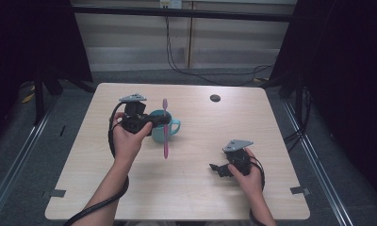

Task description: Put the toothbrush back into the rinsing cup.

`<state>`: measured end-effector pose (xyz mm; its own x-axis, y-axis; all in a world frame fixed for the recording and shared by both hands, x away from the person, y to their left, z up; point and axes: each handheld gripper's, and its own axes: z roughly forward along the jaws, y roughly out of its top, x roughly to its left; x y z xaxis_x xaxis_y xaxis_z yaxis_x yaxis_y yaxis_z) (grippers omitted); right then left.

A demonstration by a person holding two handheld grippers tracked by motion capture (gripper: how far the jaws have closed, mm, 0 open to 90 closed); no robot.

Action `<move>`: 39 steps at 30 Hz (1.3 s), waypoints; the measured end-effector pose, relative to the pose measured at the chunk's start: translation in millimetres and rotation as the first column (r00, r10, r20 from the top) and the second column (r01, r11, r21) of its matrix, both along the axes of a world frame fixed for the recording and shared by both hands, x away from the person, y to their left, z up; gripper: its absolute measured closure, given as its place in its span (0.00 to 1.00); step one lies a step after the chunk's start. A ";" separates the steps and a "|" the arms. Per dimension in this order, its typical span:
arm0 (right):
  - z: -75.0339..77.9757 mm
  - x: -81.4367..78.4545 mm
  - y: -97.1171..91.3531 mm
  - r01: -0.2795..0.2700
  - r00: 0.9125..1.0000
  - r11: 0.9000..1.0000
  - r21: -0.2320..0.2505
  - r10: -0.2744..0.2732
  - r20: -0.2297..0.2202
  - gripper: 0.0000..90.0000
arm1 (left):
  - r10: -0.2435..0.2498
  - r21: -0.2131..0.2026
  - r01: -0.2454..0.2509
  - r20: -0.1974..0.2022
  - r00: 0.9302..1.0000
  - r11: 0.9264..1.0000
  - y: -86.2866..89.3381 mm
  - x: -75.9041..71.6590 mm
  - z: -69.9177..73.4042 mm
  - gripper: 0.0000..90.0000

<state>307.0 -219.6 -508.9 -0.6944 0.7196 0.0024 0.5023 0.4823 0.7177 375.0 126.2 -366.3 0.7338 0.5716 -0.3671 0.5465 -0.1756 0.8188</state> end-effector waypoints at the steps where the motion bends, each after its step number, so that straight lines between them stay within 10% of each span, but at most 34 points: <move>1: -1.3 0.1 -0.7 -0.004 1.000 1.000 -0.004 0.004 0.001 0.16 | 0.004 -0.001 -0.004 0.001 1.000 1.000 0.3 0.4 0.7 0.92; 39: -3.8 -0.2 -1.5 0.034 0.999 0.999 0.026 -0.034 -0.014 0.15 | 0.040 -0.010 -0.040 0.054 0.998 0.999 3.6 21.7 43.9 0.92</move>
